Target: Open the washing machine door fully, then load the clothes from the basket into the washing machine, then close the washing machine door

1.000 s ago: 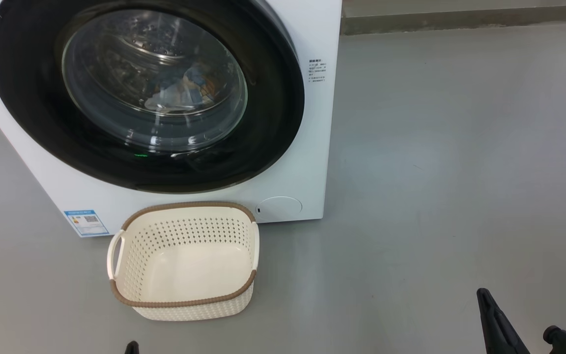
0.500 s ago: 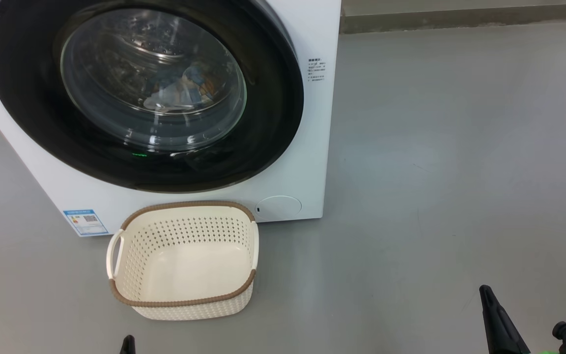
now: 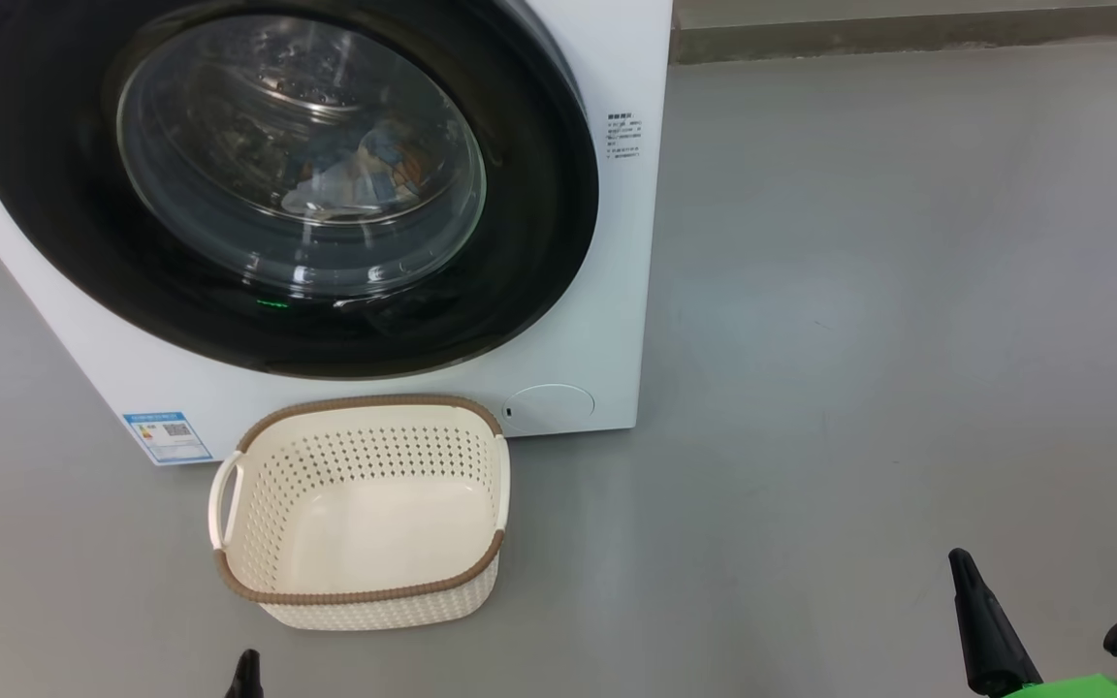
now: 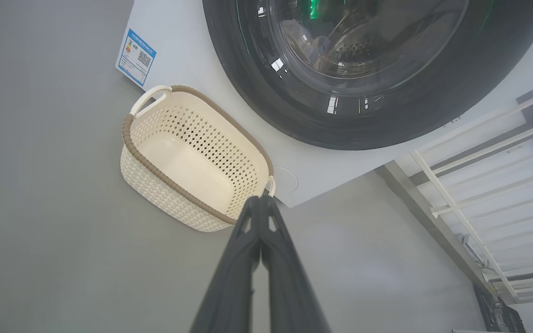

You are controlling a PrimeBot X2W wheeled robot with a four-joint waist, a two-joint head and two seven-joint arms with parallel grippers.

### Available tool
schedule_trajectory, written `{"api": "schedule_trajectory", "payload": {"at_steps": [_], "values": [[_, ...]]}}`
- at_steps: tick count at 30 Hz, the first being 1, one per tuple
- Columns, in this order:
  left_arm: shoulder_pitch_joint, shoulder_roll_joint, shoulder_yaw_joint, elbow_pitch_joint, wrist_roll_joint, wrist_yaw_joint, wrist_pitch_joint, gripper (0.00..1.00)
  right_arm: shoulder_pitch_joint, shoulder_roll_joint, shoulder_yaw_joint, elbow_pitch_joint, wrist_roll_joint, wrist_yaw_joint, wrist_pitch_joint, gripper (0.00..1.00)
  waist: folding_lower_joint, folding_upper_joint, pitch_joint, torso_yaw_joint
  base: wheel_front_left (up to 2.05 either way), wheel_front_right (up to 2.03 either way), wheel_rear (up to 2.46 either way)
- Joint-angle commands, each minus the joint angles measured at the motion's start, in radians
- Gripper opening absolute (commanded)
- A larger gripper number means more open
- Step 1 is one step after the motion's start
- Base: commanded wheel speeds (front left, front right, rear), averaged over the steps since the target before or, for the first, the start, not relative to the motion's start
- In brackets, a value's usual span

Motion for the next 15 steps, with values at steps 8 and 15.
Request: {"api": "schedule_trajectory", "payload": {"at_steps": [8, 15], "values": [[-0.06, 0.016, 0.035, -0.026, -0.093, -0.012, 0.026, 0.0, -0.058, -0.013, 0.008, -0.005, 0.121, -0.003, 0.028, 0.0, 0.0, -0.0001, 0.002, -0.001, 0.0, 0.0, 0.0], [-0.073, 0.018, 0.047, -0.027, -0.161, -0.019, 0.047, 0.0, -0.073, -0.013, 0.006, 0.007, 0.206, -0.003, 0.048, 0.0, 0.0, -0.0001, 0.003, -0.001, 0.0, 0.0, 0.0]]}}
